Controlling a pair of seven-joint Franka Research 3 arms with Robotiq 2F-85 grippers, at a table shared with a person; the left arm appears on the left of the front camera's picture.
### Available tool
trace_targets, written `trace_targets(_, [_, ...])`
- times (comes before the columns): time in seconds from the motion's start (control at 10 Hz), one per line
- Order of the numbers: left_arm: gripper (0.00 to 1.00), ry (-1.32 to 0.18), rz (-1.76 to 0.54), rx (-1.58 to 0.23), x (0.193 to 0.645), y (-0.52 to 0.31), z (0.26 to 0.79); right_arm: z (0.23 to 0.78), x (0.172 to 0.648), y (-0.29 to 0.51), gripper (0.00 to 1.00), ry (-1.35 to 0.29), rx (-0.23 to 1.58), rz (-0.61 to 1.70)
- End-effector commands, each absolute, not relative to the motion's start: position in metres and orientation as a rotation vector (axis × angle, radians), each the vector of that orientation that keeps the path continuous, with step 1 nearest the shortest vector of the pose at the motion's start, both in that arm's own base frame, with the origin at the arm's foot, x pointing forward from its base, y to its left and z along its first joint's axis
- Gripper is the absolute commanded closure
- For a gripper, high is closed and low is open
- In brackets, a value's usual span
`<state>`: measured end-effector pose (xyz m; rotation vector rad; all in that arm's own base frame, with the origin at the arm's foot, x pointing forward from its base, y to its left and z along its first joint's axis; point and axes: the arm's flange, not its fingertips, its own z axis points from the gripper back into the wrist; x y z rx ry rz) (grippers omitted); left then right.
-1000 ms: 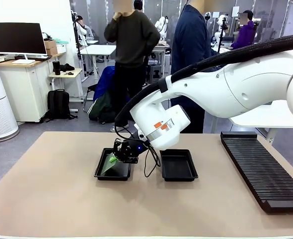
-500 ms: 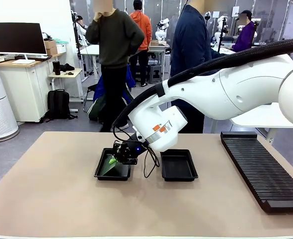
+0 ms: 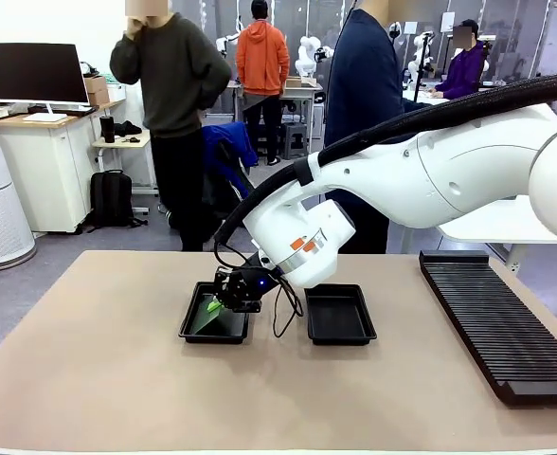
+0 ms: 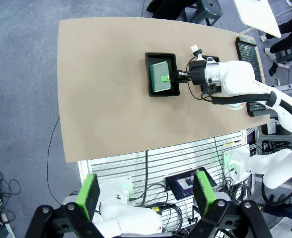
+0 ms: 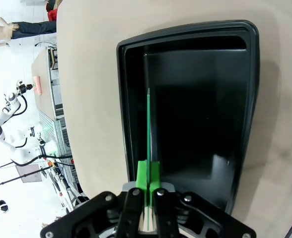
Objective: Inspect and transfer BCBs to ESD trays.
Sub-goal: Pick up the Blank PCB from the PCB Rack and place it in the left ESD tray.
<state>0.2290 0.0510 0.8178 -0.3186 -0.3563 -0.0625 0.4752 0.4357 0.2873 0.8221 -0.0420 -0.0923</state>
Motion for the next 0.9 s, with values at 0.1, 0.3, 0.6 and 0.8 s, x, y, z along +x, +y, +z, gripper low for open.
trace_targets(0.1, [0.00,-0.358,-0.058,-0.317,0.230,0.051,0.817,0.289,0.476,0.435,0.97,-0.034,0.817,-0.085])
trace_targets(0.3, [0.00,-0.358,-0.058,-0.317,0.230,0.051,0.817,0.292,0.477,0.432,0.91,-0.022,0.806,-0.079])
trace_targets(0.6, [0.00,-0.358,-0.058,-0.317,0.230,0.051,0.817,0.303,0.479,0.428,0.78,-0.010,0.774,-0.068])
trace_targets(0.8, [0.00,-0.358,-0.058,-0.317,0.230,0.051,0.817,0.310,0.480,0.425,0.71,0.012,0.746,-0.063])
